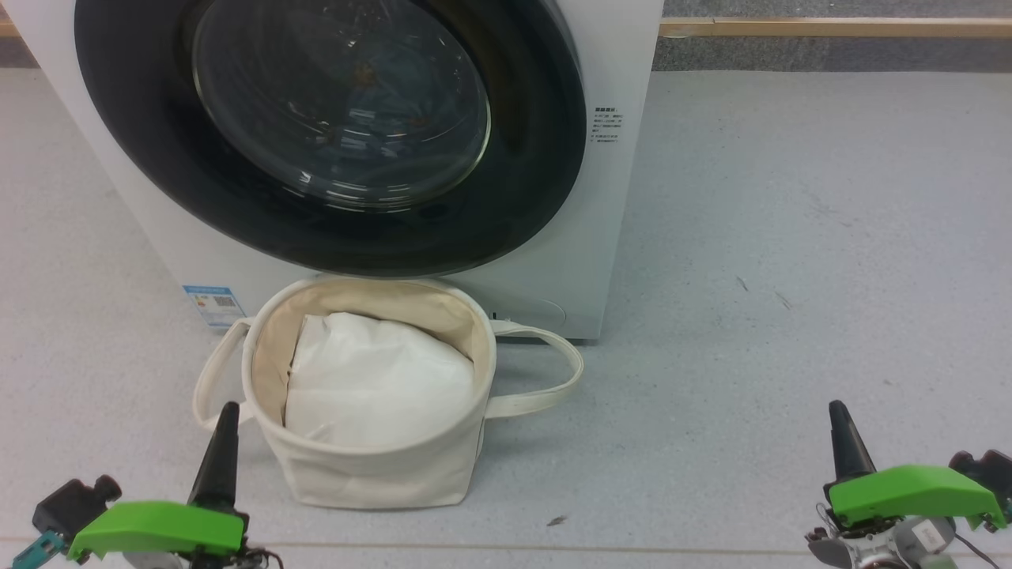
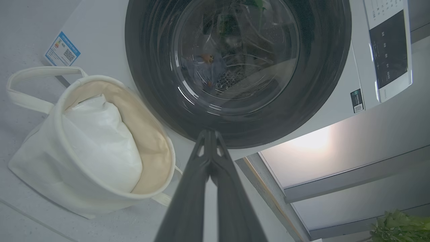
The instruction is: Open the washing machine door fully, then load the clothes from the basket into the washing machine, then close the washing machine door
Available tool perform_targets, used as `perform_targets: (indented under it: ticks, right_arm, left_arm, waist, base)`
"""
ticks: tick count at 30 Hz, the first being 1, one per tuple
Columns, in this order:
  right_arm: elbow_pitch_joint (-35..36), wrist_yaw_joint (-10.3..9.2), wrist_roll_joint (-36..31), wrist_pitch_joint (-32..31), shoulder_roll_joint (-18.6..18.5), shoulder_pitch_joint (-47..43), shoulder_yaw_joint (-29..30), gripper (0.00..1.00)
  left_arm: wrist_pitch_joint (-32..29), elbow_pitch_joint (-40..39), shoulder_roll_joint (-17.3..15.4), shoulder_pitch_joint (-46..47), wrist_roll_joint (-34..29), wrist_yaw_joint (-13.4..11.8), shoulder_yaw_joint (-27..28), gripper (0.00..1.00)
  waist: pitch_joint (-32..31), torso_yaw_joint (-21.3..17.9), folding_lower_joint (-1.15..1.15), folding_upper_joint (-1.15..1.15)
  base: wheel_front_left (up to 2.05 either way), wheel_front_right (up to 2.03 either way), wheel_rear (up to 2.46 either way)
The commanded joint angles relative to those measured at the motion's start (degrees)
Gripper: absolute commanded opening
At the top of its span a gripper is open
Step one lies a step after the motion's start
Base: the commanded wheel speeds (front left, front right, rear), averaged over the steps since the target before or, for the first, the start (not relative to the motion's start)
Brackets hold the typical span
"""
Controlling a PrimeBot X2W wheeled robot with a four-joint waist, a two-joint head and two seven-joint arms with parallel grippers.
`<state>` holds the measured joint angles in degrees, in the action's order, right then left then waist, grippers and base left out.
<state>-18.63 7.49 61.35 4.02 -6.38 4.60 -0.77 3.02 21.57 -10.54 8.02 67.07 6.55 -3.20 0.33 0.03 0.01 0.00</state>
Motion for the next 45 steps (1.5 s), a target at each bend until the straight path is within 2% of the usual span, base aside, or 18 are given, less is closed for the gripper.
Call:
perform_targets:
  ticks: [1, 45]
  right_arm:
    - [2.2, 0.0, 1.3, -0.6, -0.3, 2.5, 0.0, 0.0]
    - [3.6, 0.0, 23.3, -7.8, 2.4, 2.3, 5.3, 0.0]
  left_arm:
    - [-0.4, -2.4, -0.4, 1.0, 1.0, 0.0, 1.7, 0.0]
    - [-7.2, -7.1, 5.6, -0.9, 18.8, -0.3, 7.7, 0.0]
  waist:
    - [0.0, 0.0, 0.0, 0.0]
    - [-0.3, 0.0, 0.0, 0.0]
  base:
    - [0.0, 0.0, 0.0]
    - [0.0, 0.0, 0.0]
